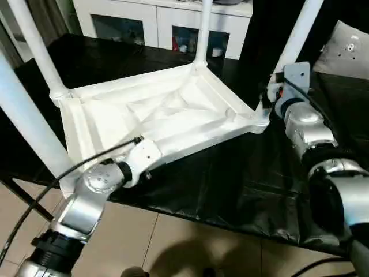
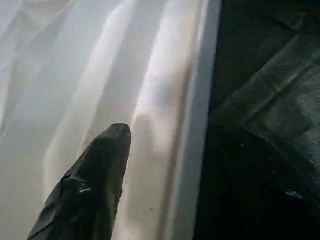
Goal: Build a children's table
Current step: Rotate table base
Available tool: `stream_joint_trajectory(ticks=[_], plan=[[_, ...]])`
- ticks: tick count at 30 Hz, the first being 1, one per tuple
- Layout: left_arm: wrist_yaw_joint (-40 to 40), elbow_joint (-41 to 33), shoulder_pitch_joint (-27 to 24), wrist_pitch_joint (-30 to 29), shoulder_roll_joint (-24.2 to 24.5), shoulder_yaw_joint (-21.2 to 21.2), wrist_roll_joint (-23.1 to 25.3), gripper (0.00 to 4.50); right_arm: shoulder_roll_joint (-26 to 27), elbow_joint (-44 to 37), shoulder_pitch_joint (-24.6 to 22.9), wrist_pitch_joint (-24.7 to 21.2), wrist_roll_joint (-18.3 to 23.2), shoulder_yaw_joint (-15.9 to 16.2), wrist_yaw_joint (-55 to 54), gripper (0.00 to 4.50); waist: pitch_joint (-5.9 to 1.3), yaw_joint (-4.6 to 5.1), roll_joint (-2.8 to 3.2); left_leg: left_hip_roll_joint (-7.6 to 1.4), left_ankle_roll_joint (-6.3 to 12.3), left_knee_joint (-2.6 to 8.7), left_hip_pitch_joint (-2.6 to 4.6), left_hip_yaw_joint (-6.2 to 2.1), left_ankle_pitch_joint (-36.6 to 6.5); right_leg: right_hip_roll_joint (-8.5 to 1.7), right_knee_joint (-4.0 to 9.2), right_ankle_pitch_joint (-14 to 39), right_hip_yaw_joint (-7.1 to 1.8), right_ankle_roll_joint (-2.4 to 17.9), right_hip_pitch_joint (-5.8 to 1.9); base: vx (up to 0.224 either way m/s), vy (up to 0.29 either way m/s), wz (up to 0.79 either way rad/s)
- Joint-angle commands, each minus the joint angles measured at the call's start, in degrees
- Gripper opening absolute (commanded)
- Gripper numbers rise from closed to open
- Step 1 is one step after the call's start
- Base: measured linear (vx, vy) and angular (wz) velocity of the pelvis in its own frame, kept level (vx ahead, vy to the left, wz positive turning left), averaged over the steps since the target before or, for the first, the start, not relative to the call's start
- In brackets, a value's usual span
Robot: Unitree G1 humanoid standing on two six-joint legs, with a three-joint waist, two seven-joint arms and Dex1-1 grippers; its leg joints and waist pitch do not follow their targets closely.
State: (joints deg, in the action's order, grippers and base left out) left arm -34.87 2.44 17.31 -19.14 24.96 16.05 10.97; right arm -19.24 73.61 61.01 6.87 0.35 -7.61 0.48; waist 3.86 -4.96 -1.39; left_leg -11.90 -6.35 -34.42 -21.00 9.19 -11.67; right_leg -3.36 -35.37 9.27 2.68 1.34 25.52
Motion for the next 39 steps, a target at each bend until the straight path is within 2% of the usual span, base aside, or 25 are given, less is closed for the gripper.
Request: stream_joint_trajectory(ticks=[1, 3, 10, 13, 15, 16, 18, 19, 22, 23, 25, 26, 27, 28, 29, 30, 31, 32, 34, 35, 36, 37, 38, 39], plan=[[-0.3, 1.3, 0.7, 0.7, 0.3, 0.5, 1.2, 3.12, -1.3, 1.1, 1.3, 0.6, 0.6, -1.8, -2.5, 4.50, -3.79, 0.18, -0.27, 0.20, 3.71, 3.36, -0.15, 1.03, -5.8, -2.64, 2.76, 5.2, -1.75, 12.6, -4.37, 0.000, 0.000, 0.00], [0.4, 3.0, 1.1, 1.5, 0.8, 0.5, 2.1, 3.12, -2.2, 1.3, 1.6, 1.5, 2.1, -3.6, -2.8, 4.50, -3.73, 0.07, -0.01, 0.14, 3.38, 3.35, 0.13, 1.08, -7.0, -2.66, 2.96, 7.0, -1.80, 12.1, -4.12, 0.000, 0.000, 0.00], [2.8, 7.3, 2.9, 3.1, 2.5, -0.1, 3.5, 3.12, -4.8, 0.7, -0.1, 3.8, 3.7, -5.9, -3.1, 4.50, -3.79, -0.07, -0.21, 0.16, 3.08, 3.33, 0.04, 1.12, -7.0, -2.65, 2.84, 7.2, -1.80, 11.6, -4.11, 0.000, 0.000, 0.00], [3.5, 10.2, 4.1, 4.6, 3.3, -0.9, 3.8, 3.12, -7.0, -0.8, -2.9, 4.7, 4.7, -7.8, -3.8, 4.50, -4.11, -0.44, -0.19, 0.23, 3.32, 3.11, 0.10, 1.21, -5.4, -2.53, 2.56, 4.9, -1.87, 11.6, -4.25, 0.000, 0.000, 0.00], [3.9, 11.5, 4.7, 5.3, 3.5, -1.1, 4.1, 3.12, -7.9, -2.0, -4.6, 4.6, 5.5, -8.8, -3.8, 4.50, -4.32, -0.83, 0.06, 0.20, 3.64, 2.97, 0.38, 1.28, -4.7, -2.38, 2.32, 2.7, -1.85, 12.0, -4.15, 0.000, 0.000, 0.00], [4.1, 12.6, 5.2, 5.9, 3.6, -1.2, 4.1, 3.12, -8.5, -3.1, -5.9, 4.5, 6.1, -9.4, -3.7, 4.50, -4.45, -1.00, -0.04, 0.30, 3.88, 2.87, 0.36, 1.33, -4.4, -2.27, 2.20, 1.4, -1.84, 12.3, -4.25, 0.000, 0.000, 0.00], [4.5, 14.2, 6.0, 6.8, 3.7, -1.2, 4.2, 3.12, -9.2, -5.6, -8.2, 4.5, 6.6, -9.9, -3.4, 4.50, -4.36, -1.27, -0.06, 0.35, 4.00, 2.92, 0.17, 1.27, -4.5, -2.25, 2.34, 1.8, -1.76, 12.1, -4.32, 0.000, 0.000, 0.00], [4.6, 14.6, 6.3, 7.0, 3.8, -1.2, 4.3, 3.12, -9.3, -7.0, -9.3, 4.4, 6.5, -9.7, -3.1, 4.50, -4.27, -1.16, -0.28, 0.38, 3.60, 3.03, -0.12, 1.18, -5.0, -2.40, 2.42, 2.9, -1.69, 11.8, -4.55, 0.000, 0.000, 0.00], [5.1, 16.4, 7.5, 7.7, 3.5, -1.1, 4.4, 3.12, -8.5, -14.6, -13.5, 2.7, 6.9, -10.3, -2.2, 4.50, -4.37, -0.73, -0.46, 0.46, 3.18, 2.98, -0.19, 1.15, -5.5, -2.55, 2.73, 5.3, -1.76, 10.4, -4.74, 0.000, 0.000, 0.00], [5.8, 18.0, 8.4, 8.3, 3.2, -1.3, 4.4, 3.12, -7.3, -22.2, -17.6, 0.3, 7.0, -10.1, -1.5, 4.50, -4.13, -0.59, -0.73, 0.70, 3.00, 3.02, -0.21, 1.29, -6.4, -2.28, 3.42, 8.9, -1.77, 8.5, -4.67, 0.000, 0.000, 0.00], [6.3, 19.1, 9.0, 8.7, 2.9, -1.4, 4.4, 3.12, -6.4, -28.0, -20.5, -1.7, 7.2, -9.8, -1.4, 4.50, -4.22, -0.64, -0.74, 0.59, 2.71, 3.19, -0.27, 1.10, -5.9, -2.45, 3.49, 10.5, -1.77, 7.1, -4.74, 0.000, 0.000, 0.00], [7.1, 20.6, 9.7, 9.4, 2.4, -1.8, 4.0, 3.12, -4.6, -38.8, -26.1, -6.1, 8.0, -9.6, -2.3, 4.50, -4.13, -0.81, -0.77, 0.71, 2.71, 3.19, -0.17, 1.19, -5.7, -2.28, 3.80, 11.1, -1.91, 5.8, -4.67, 0.000, 0.000, 0.00], [7.2, 20.7, 9.7, 9.5, 2.3, -1.9, 3.8, 3.12, -4.2, -40.7, -27.0, -6.9, 8.2, -9.6, -2.6, 4.50, -4.07, -0.59, -0.85, 0.73, 2.61, 3.29, -0.30, 1.06, -5.3, -2.21, 3.66, 11.1, -1.90, 5.3, -4.78, 0.000, 0.000, 0.00], [7.7, 21.1, 9.9, 9.8, 2.1, -2.0, 3.9, 3.12, -3.1, -46.1, -29.8, -9.3, 8.8, -9.7, -3.4, 4.50, -4.21, -0.57, -0.79, 0.57, 2.45, 3.44, -0.43, 0.85, -5.1, -2.41, 3.53, 11.1, -1.83, 5.1, -4.94, 0.000, 0.000, 0.00], [8.2, 21.4, 10.0, 10.4, 2.1, -2.0, 4.0, 3.12, -2.0, -51.6, -32.6, -11.5, 9.4, -9.7, -4.4, 4.50, -4.16, -0.25, -1.02, 0.45, 2.21, 3.49, -0.18, 0.91, -5.8, -2.39, 3.79, 13.1, -1.85, 4.4, -4.48, 0.000, 0.000, 0.00], [8.6, 21.6, 9.9, 10.9, 1.8, -2.4, 3.7, 3.12, -1.4, -55.8, -34.9, -13.1, 9.2, -9.4, -5.1, 4.50, -4.07, -0.14, -0.94, 0.47, 2.09, 3.57, -0.18, 0.90, -6.3, -2.34, 3.96, 14.0, -1.82, 4.2, -4.38, 0.000, 0.000, 0.00], [8.6, 21.6, 9.9, 10.9, 1.8, -2.4, 3.7, 3.12, -1.4, -55.8, -34.9, -13.1, 9.2, -9.4, -5.1, 4.50, -4.08, -0.03, -0.86, 0.40, 1.84, 3.66, -0.07, 0.86, -7.2, -2.41, 4.15, 15.5, -1.84, 3.8, -4.29, 0.000, 0.000, 0.00], [9.2, 22.0, 9.5, 12.9, 0.8, -3.3, 2.4, 3.12, -0.4, -65.6, -40.3, -16.5, 8.6, -8.3, -6.6, 4.50, -3.84, 0.12, -1.17, 0.48, 1.77, 3.73, -0.12, 0.89, -7.8, -2.29, 4.44, 17.5, -1.84, 3.2, -4.19, 0.000, 0.000, 0.00], [9.3, 21.5, 9.2, 13.9, 0.3, -3.6, 1.7, 3.12, 0.1, -68.2, -41.5, -17.6, 8.7, -8.3, -7.4, 4.50, -3.86, -0.09, -0.99, 0.35, 1.62, 3.75, 0.07, 0.90, -8.5, -2.50, 4.66, 18.9, -1.96, 2.3, -3.91, 0.000, 0.000, 0.00], [9.0, 20.7, 8.7, 15.5, -0.8, -4.2, 0.2, 3.12, 0.9, -72.4, -43.1, -20.2, 9.3, -8.6, -8.3, 4.50, -3.89, 0.18, -0.95, 0.33, 1.57, 3.89, 0.02, 0.75, -9.2, -2.48, 4.76, 20.3, -1.86, 2.0, -3.78, 0.000, 0.000, 0.00], [8.7, 20.2, 8.4, 15.9, -1.4, -4.6, -0.9, 3.12, 1.3, -74.3, -43.8, -21.5, 9.6, -8.8, -8.6, 4.50, -3.89, 0.18, -0.95, 0.33, 1.57, 3.89, 0.02, 0.75, -9.2, -2.48, 4.76, 20.3, -1.86, 2.0, -3.78, 0.000, 0.000, 0.00], [7.7, 18.1, 7.3, 16.9, -3.4, -5.8, -4.0, 3.12, 1.9, -78.3, -45.2, -24.4, 10.4, -8.7, -8.5, 4.50, -3.77, 0.11, -1.01, 0.08, 1.46, 4.05, -0.03, 0.68, -9.3, -2.70, 4.78, 20.3, -1.98, 2.0, -3.90, 0.000, 0.000, 0.00], [7.2, 16.7, 6.6, 17.6, -4.4, -6.2, -5.5, 3.12, 1.9, -79.9, -45.8, -26.0, 10.5, -8.3, -8.0, 4.50, -3.89, 0.23, -0.94, -0.02, 1.64, 4.08, 0.11, 0.69, -9.7, -2.68, 4.81, 20.0, -1.94, 2.4, -3.64, 0.000, 0.000, 0.00], [6.9, 15.2, 5.9, 17.1, -5.4, -6.6, -6.9, 3.12, 1.9, -80.5, -46.1, -26.0, 10.7, -8.0, -7.4, 4.50, -3.97, 0.18, -0.63, -0.01, 1.58, 4.05, 0.11, 0.64, -9.7, -2.69, 4.72, 19.4, -1.98, 2.6, -3.66, 0.000, 0.000, 0.00]])
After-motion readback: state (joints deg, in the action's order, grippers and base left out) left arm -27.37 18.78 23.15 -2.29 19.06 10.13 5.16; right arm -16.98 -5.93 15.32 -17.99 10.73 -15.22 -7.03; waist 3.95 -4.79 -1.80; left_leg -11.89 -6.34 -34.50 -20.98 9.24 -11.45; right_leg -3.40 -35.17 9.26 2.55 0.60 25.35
